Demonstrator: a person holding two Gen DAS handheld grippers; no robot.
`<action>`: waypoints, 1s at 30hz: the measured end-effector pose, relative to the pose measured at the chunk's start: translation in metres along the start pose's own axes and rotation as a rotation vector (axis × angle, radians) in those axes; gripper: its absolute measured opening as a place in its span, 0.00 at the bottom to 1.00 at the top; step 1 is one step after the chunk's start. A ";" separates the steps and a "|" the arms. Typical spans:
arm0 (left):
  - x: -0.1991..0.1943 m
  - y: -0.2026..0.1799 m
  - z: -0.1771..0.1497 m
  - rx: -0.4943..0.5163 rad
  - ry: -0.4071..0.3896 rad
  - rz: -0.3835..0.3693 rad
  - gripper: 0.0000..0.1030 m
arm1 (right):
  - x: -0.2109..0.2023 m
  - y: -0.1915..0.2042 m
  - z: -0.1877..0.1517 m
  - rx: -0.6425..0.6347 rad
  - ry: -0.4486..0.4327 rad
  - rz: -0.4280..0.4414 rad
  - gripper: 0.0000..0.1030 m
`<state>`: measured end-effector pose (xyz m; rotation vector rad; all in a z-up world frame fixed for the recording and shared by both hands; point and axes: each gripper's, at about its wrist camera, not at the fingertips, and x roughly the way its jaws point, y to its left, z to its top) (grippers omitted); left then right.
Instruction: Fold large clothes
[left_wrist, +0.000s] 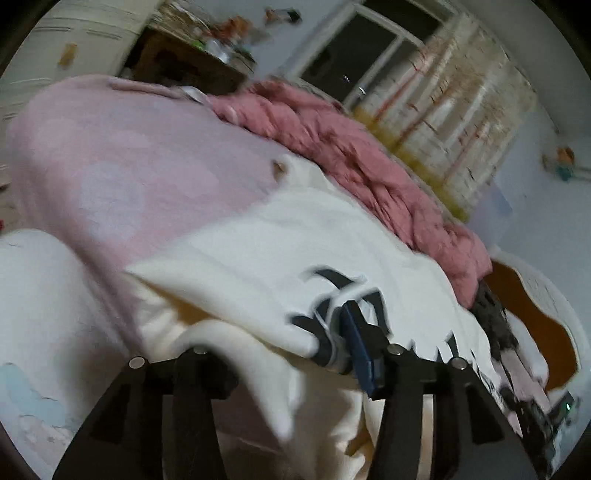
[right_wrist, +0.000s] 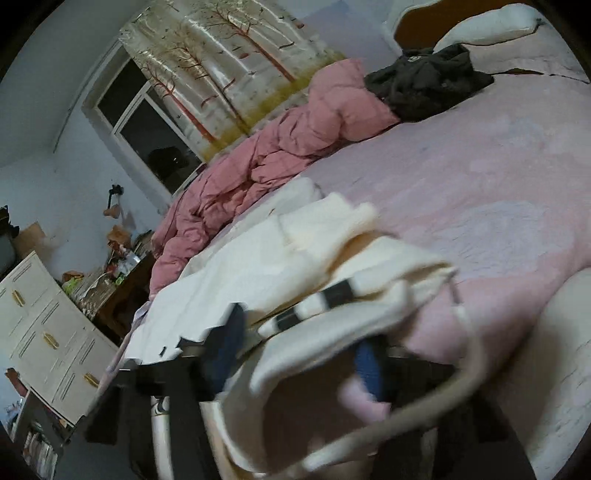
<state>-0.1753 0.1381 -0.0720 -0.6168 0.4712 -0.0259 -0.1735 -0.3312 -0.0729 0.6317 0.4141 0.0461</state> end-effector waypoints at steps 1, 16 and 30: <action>-0.003 -0.001 0.001 0.003 -0.022 0.003 0.45 | -0.001 0.001 0.002 -0.026 0.002 -0.001 0.34; -0.007 -0.068 0.058 0.251 -0.114 0.023 0.06 | 0.006 0.058 0.037 -0.237 -0.095 0.020 0.08; 0.252 -0.077 0.176 0.234 0.225 0.166 0.15 | 0.263 0.086 0.192 -0.294 0.226 -0.158 0.19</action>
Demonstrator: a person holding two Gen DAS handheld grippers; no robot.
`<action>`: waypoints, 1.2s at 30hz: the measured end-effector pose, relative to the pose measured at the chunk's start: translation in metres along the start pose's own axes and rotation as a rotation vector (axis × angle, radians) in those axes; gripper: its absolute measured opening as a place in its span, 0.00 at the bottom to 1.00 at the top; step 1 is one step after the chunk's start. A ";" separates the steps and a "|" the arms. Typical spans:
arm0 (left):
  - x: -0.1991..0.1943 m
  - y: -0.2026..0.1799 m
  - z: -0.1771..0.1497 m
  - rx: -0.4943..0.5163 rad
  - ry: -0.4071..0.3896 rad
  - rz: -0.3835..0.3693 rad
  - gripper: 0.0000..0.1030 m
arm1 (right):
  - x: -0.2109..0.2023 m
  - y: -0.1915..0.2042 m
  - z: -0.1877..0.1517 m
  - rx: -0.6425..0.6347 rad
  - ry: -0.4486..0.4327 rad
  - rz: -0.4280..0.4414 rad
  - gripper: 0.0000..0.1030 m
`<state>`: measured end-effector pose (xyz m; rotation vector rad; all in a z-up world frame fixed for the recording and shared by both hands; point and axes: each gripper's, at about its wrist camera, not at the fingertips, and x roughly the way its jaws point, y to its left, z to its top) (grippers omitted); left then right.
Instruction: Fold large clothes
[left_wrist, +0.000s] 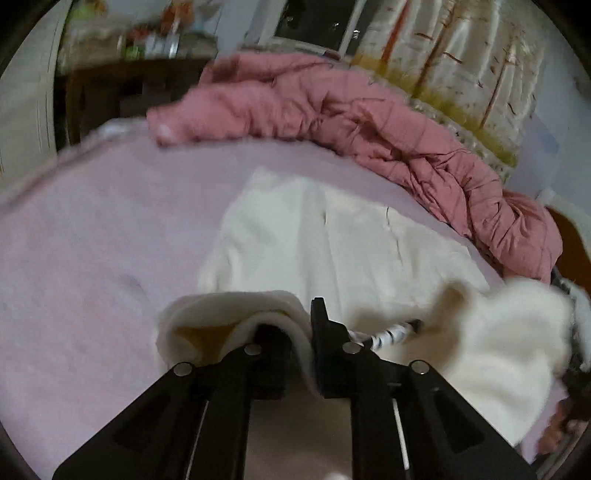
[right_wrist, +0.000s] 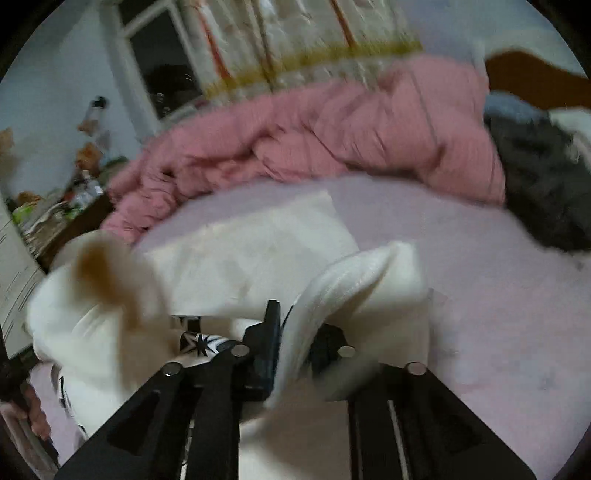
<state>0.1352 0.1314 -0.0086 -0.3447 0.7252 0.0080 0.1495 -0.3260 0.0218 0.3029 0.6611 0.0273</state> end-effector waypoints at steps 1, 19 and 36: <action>0.003 0.002 -0.007 0.029 -0.020 -0.018 0.15 | 0.010 -0.006 -0.004 0.020 0.016 -0.002 0.29; -0.056 0.050 -0.030 0.134 -0.036 -0.040 0.71 | -0.056 -0.054 -0.052 -0.039 -0.062 -0.177 0.80; -0.060 0.067 -0.062 0.044 0.003 -0.213 0.18 | -0.054 -0.045 -0.092 -0.048 -0.020 0.041 0.11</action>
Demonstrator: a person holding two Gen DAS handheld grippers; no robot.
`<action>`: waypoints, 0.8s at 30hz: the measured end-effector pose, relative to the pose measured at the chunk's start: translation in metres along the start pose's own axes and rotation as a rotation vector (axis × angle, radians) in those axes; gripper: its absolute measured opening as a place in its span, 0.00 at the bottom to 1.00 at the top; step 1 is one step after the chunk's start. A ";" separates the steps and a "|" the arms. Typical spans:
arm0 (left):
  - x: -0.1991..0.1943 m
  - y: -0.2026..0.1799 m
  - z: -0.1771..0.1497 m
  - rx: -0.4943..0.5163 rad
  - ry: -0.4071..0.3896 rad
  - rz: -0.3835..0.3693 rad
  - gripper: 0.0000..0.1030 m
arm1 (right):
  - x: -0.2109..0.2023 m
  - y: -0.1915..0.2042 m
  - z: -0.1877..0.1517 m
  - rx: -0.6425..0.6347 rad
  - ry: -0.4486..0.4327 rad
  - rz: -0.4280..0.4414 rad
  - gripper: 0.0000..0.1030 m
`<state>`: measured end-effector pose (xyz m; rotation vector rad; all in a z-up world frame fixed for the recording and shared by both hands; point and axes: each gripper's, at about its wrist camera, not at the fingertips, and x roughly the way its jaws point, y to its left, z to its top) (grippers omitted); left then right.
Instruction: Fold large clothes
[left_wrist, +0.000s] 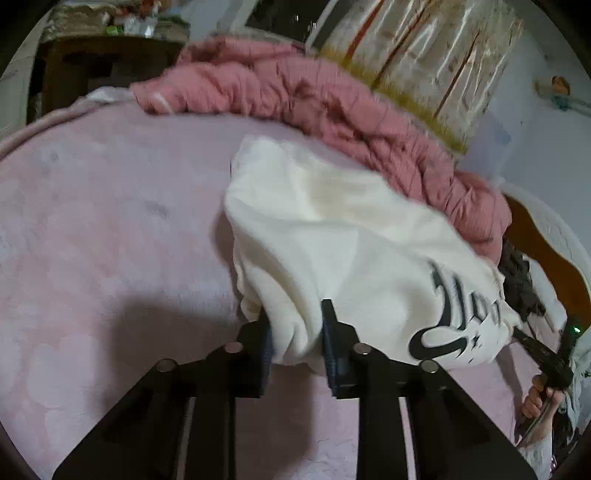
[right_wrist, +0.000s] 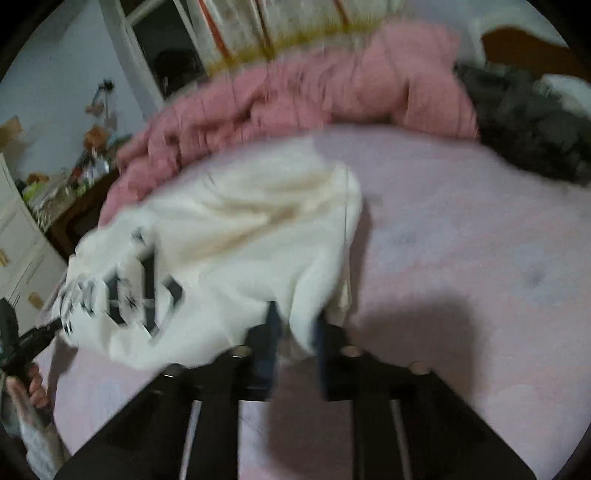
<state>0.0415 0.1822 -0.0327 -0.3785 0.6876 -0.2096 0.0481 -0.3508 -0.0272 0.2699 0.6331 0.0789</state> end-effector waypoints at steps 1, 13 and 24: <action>-0.008 -0.005 0.002 0.027 -0.047 0.016 0.17 | -0.017 0.010 0.004 -0.053 -0.105 -0.034 0.10; 0.013 0.006 -0.006 0.017 0.017 0.192 0.22 | 0.008 -0.004 0.007 -0.040 0.019 -0.185 0.09; -0.015 0.011 -0.007 0.022 -0.137 0.212 0.55 | 0.012 -0.023 0.001 0.052 0.135 -0.180 0.23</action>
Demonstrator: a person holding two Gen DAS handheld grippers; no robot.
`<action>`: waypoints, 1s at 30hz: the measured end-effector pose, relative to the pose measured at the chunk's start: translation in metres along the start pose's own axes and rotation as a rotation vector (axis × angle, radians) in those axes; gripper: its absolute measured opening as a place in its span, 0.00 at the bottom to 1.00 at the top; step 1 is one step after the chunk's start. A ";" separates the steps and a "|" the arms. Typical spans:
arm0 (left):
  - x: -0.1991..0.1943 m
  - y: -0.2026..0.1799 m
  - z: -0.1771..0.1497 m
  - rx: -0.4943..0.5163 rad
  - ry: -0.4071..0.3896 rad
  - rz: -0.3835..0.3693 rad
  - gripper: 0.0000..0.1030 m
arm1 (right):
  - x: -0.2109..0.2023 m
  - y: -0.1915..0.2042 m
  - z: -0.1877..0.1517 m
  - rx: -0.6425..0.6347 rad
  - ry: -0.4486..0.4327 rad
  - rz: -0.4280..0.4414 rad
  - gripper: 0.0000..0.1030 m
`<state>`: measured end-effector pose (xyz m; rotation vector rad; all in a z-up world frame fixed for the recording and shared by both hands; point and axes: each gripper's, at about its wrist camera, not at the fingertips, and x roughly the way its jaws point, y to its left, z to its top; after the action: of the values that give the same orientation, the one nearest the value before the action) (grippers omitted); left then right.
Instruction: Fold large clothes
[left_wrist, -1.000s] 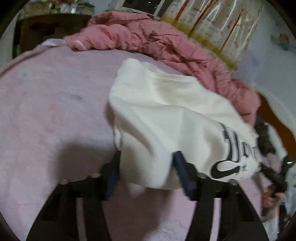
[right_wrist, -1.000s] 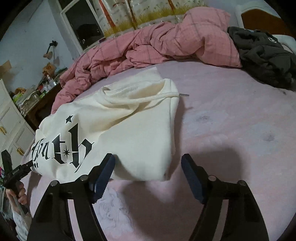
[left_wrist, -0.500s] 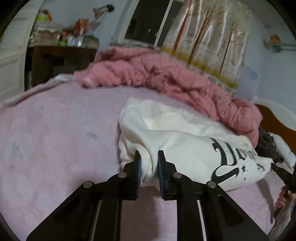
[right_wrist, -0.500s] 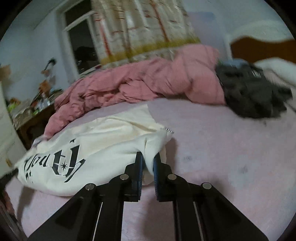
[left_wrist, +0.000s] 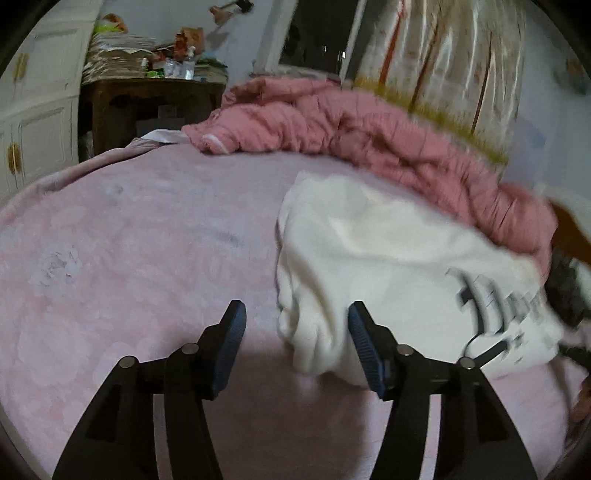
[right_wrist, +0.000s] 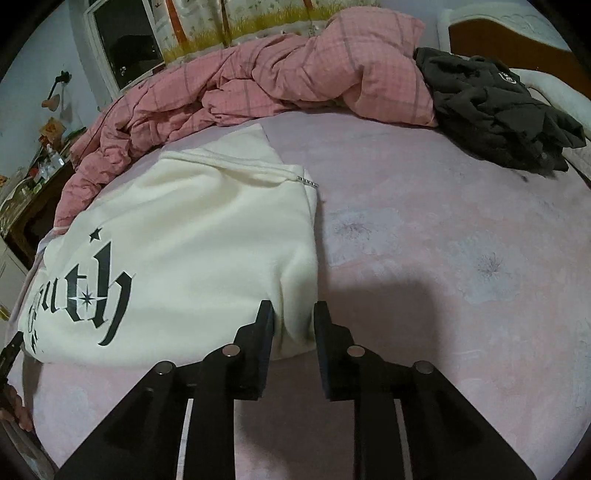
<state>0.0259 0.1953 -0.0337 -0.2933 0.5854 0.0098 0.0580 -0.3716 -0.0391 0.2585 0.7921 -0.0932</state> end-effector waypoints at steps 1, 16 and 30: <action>-0.003 0.000 0.003 0.000 -0.011 -0.014 0.55 | -0.003 0.001 0.000 -0.005 -0.010 -0.009 0.25; -0.021 -0.047 0.005 0.171 -0.122 -0.030 0.26 | -0.039 0.034 0.000 -0.109 -0.251 -0.098 0.27; 0.057 -0.085 0.000 0.154 0.158 -0.062 0.26 | 0.010 0.078 -0.013 -0.246 -0.073 -0.030 0.45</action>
<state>0.0808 0.1096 -0.0418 -0.1629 0.7297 -0.1189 0.0700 -0.2925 -0.0392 0.0098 0.7272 -0.0328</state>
